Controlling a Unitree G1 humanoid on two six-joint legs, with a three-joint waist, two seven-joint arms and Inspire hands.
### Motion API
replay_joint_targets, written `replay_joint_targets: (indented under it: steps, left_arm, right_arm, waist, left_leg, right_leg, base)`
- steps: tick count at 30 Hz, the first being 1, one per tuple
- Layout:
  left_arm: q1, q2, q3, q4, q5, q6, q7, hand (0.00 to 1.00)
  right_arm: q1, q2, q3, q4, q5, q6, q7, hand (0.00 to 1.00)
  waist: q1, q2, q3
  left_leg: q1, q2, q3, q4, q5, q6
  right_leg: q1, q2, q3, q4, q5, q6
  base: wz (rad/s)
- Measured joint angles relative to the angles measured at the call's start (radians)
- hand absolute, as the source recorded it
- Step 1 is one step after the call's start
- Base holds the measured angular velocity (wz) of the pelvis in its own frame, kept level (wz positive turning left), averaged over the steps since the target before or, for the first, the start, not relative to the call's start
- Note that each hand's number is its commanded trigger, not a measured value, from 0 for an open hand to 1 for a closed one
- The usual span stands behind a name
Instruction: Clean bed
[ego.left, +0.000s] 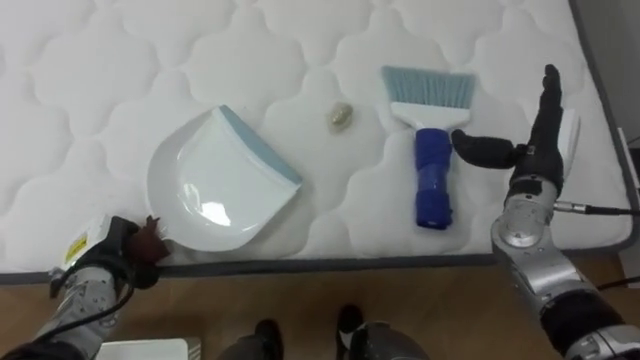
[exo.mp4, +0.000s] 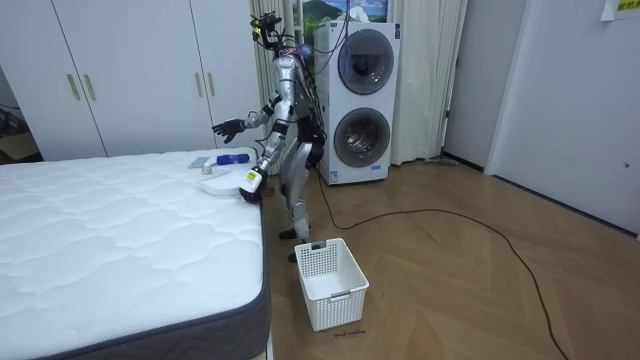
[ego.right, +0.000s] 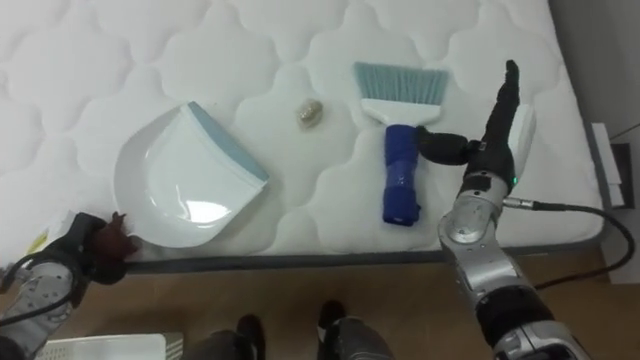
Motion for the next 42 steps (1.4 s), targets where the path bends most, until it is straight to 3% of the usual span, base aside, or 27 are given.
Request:
replay_joint_targets:
  steps: [5,8,13,25,42]
  left_arm:
    - [-0.006,-0.001,-0.006,0.0,0.0,0.015,-0.014,1.0]
    - [-0.013,-0.005,-0.024,0.001,0.0,0.026,-0.022,1.0]
    - [-0.039,-0.023,-0.026,0.0,0.023,0.044,-0.048,1.0]
    - [-0.045,-0.033,-0.027,-0.007,0.031,0.044,-0.071,1.0]
    - [-0.045,-0.046,-0.018,-0.007,0.032,0.054,-0.066,1.0]
  right_arm:
    - [0.0,0.005,0.003,0.017,0.029,0.0,0.013,0.0]
    - [-0.002,0.014,0.005,0.035,0.038,0.0,0.018,0.0]
    - [-0.002,0.024,0.054,0.047,0.025,0.016,0.066,0.0]
    - [-0.007,0.042,0.079,0.071,-0.009,0.052,0.16,0.0]
    - [-0.028,0.064,0.077,0.077,-0.008,0.06,0.198,0.0]
  waist:
    - [0.0,0.01,0.0006]
    - [0.002,0.024,0.0055]
    - [0.04,0.033,0.0102]
    - [0.056,0.034,0.0101]
    - [0.052,0.036,0.0116]
  left_leg:
    - [0.002,0.0,0.001,-0.011,0.001,0.0]
    - [0.003,0.0,0.001,-0.013,0.002,0.0]
    - [-0.001,-0.001,0.009,-0.021,0.002,0.0]
    - [0.0,-0.015,0.008,-0.031,0.002,0.0]
    - [0.003,-0.018,0.007,-0.032,0.004,0.004]
  right_leg:
    - [0.0,0.001,-0.001,-0.007,-0.001,-0.001]
    - [0.003,0.001,-0.002,-0.011,-0.001,0.0]
    - [-0.01,0.003,0.007,-0.013,-0.005,0.0]
    - [-0.015,-0.01,0.007,-0.009,-0.019,0.009]
    - [-0.01,-0.016,0.001,-0.009,-0.021,0.011]
  base:
    - [0.0]
    - [0.0]
    - [-0.05]
    - [0.01]
    - [0.0]
